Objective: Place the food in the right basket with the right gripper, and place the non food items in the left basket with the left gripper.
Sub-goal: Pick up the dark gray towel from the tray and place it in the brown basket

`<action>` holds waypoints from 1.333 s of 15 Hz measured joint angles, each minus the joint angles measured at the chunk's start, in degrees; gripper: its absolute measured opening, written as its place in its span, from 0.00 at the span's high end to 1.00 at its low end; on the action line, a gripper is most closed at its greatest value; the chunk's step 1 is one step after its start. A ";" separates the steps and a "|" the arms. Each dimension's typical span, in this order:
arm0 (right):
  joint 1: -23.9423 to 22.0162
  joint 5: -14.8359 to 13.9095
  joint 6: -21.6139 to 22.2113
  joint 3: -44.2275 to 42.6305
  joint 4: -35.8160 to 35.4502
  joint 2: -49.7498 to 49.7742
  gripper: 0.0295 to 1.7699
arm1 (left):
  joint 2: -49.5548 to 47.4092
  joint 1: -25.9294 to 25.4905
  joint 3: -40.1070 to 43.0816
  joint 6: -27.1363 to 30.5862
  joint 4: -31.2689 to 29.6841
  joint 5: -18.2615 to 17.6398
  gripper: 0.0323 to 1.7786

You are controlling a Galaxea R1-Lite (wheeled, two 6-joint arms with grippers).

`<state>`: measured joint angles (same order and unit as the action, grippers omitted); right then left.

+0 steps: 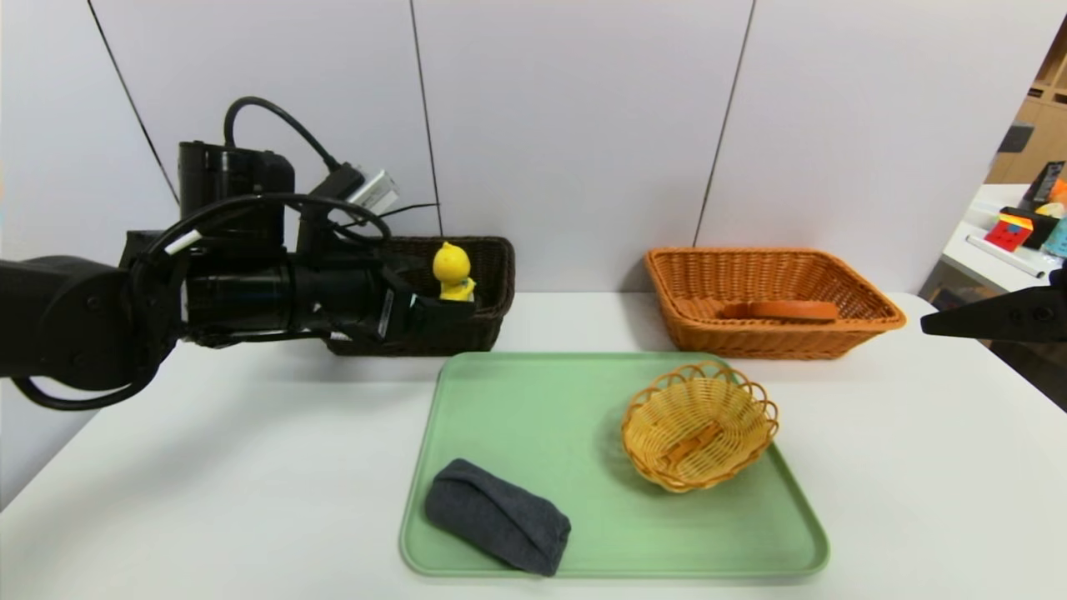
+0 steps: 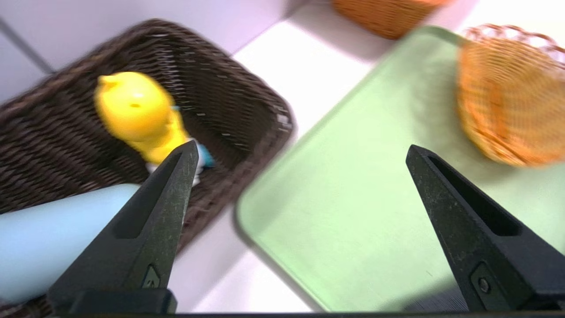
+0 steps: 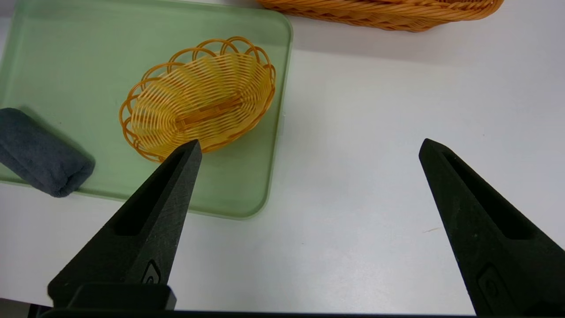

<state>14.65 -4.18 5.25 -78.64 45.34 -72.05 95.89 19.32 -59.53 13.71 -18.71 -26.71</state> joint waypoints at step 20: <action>0.01 -0.66 2.66 1.44 0.00 0.99 0.04 | -13.20 6.28 23.45 11.25 -1.02 -11.70 0.05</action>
<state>14.67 -4.84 7.91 -77.20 45.34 -71.06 82.69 25.60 -36.07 24.97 -19.74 -38.41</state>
